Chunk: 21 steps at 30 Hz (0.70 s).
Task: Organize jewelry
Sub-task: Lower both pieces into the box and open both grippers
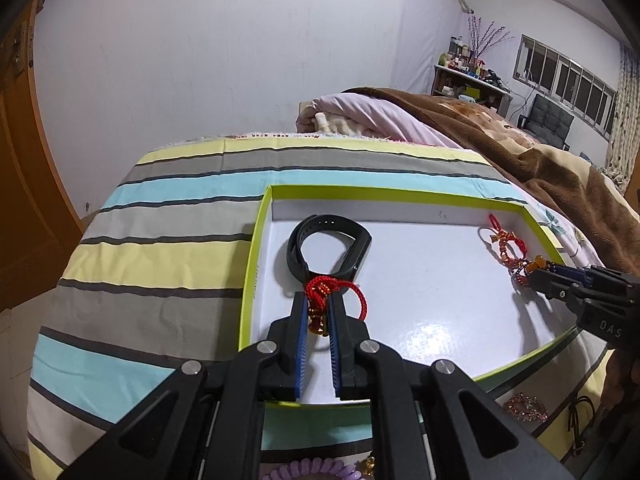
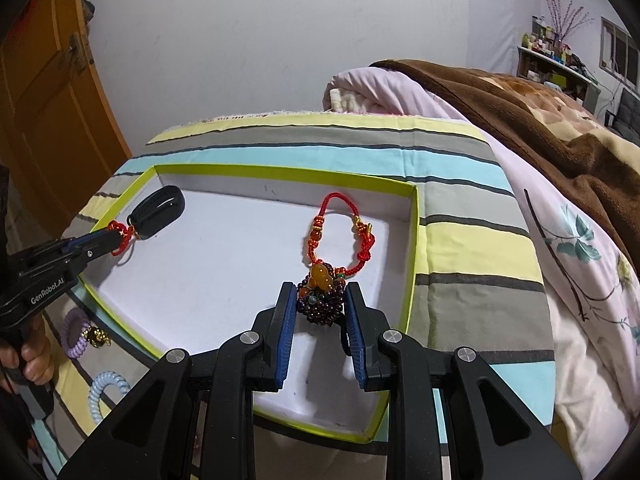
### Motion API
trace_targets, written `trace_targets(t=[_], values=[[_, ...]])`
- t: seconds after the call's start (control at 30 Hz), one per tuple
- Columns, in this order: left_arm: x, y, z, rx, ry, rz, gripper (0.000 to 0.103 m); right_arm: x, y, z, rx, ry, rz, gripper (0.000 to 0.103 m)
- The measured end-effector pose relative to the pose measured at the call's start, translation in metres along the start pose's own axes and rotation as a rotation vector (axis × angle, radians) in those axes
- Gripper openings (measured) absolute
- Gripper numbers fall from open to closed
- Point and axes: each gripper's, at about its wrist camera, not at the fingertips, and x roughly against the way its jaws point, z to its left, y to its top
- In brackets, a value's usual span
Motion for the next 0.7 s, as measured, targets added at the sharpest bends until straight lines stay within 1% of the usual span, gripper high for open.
trace_targets(t=[0.23,0.3,0.37,0.53,0.7], values=[[0.001,0.0,0.0,-0.011,-0.005,0.005,0.012,0.003,-0.001,0.002,0.006,0.005,-0.005,0.029],[0.003,0.0,-0.001,-0.014,-0.005,0.001,0.017,0.005,-0.001,0.002,0.006,0.003,-0.011,0.031],[0.006,-0.001,-0.001,-0.013,-0.008,-0.01,0.026,0.01,-0.002,0.002,0.004,0.009,-0.021,0.038],[0.02,-0.002,-0.002,-0.014,-0.01,-0.033,0.026,0.025,-0.004,0.007,0.015,0.021,-0.046,0.039],[0.044,-0.006,-0.005,-0.014,-0.015,-0.07,0.026,0.046,-0.011,0.013,0.024,0.027,-0.074,0.039]])
